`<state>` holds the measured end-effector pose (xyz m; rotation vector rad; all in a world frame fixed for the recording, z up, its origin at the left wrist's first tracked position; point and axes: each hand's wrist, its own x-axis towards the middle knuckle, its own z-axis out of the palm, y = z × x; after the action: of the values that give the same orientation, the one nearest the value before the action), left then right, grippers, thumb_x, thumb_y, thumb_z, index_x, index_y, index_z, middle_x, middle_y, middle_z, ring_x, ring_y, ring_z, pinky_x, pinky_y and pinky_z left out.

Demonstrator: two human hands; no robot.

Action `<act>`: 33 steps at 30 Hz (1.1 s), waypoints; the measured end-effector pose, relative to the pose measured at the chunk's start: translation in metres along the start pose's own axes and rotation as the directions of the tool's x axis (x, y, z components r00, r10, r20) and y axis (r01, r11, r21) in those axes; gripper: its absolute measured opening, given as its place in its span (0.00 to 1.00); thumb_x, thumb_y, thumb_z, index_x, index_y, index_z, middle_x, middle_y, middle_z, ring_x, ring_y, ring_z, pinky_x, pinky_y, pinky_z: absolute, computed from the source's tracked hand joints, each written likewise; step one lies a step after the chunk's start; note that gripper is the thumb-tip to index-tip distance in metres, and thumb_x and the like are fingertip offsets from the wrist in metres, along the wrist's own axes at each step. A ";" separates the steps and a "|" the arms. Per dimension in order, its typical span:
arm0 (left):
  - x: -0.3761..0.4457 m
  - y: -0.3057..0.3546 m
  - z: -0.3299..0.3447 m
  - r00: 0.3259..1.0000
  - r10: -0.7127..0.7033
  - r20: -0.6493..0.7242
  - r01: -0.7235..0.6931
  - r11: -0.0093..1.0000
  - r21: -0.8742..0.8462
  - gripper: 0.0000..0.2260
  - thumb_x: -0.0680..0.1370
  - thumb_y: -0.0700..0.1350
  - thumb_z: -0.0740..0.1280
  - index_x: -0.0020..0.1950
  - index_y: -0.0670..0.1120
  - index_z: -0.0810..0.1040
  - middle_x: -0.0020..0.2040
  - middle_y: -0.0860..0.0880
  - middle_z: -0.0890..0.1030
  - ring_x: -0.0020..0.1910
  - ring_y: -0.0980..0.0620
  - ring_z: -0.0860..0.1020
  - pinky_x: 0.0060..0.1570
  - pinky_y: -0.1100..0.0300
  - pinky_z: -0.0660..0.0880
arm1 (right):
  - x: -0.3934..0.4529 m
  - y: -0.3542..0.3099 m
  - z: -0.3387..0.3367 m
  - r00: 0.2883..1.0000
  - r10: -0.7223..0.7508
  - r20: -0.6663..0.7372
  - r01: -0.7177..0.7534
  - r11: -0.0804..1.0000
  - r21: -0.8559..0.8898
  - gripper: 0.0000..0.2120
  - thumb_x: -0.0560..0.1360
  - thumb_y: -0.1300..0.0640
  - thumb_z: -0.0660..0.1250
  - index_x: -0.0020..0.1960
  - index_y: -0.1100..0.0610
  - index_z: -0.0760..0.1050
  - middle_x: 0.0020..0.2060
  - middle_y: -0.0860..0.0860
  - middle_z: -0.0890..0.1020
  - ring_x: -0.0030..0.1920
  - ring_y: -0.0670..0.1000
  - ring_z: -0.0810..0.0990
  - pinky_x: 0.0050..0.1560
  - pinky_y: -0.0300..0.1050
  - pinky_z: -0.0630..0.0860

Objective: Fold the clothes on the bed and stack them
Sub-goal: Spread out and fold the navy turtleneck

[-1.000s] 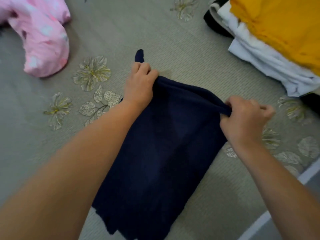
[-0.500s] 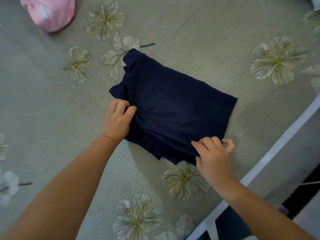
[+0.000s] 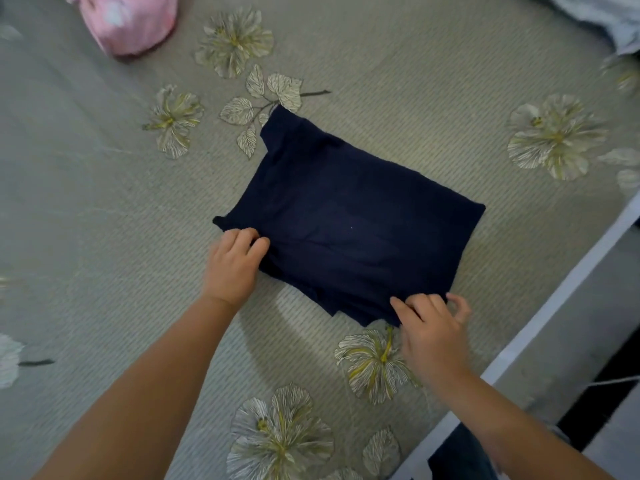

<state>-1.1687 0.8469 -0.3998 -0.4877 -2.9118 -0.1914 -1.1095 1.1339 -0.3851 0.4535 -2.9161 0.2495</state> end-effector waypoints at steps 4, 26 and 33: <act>-0.009 -0.009 -0.002 0.992 0.088 0.089 -0.093 0.994 0.056 0.10 0.63 0.31 0.67 0.42 0.38 0.76 0.40 0.39 0.82 0.35 0.41 0.81 0.33 0.53 0.77 | -0.009 -0.012 -0.003 0.993 0.009 0.115 0.005 0.993 -0.121 0.17 0.55 0.66 0.75 0.44 0.60 0.83 0.33 0.52 0.81 0.35 0.53 0.82 0.51 0.59 0.73; 0.019 0.043 0.016 0.969 0.128 0.211 -0.143 0.988 0.059 0.31 0.54 0.36 0.80 0.56 0.38 0.79 0.54 0.41 0.81 0.52 0.45 0.81 0.49 0.42 0.75 | 0.039 -0.019 0.025 0.933 -0.034 0.358 0.041 0.999 -0.013 0.39 0.43 0.66 0.82 0.55 0.62 0.79 0.53 0.60 0.81 0.50 0.59 0.82 0.42 0.55 0.81; 0.050 0.060 -0.010 0.996 0.044 0.080 -0.045 0.999 0.007 0.15 0.64 0.31 0.71 0.50 0.35 0.81 0.47 0.39 0.83 0.44 0.44 0.83 0.40 0.47 0.78 | 0.079 0.013 -0.037 0.936 -0.071 0.345 0.053 0.997 0.062 0.37 0.39 0.73 0.81 0.48 0.64 0.82 0.46 0.61 0.84 0.38 0.54 0.85 0.25 0.38 0.77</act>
<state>-1.1938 0.9169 -0.3739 -0.5709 -2.9748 -0.1566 -1.1823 1.1310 -0.3353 0.6590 -3.2369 0.2592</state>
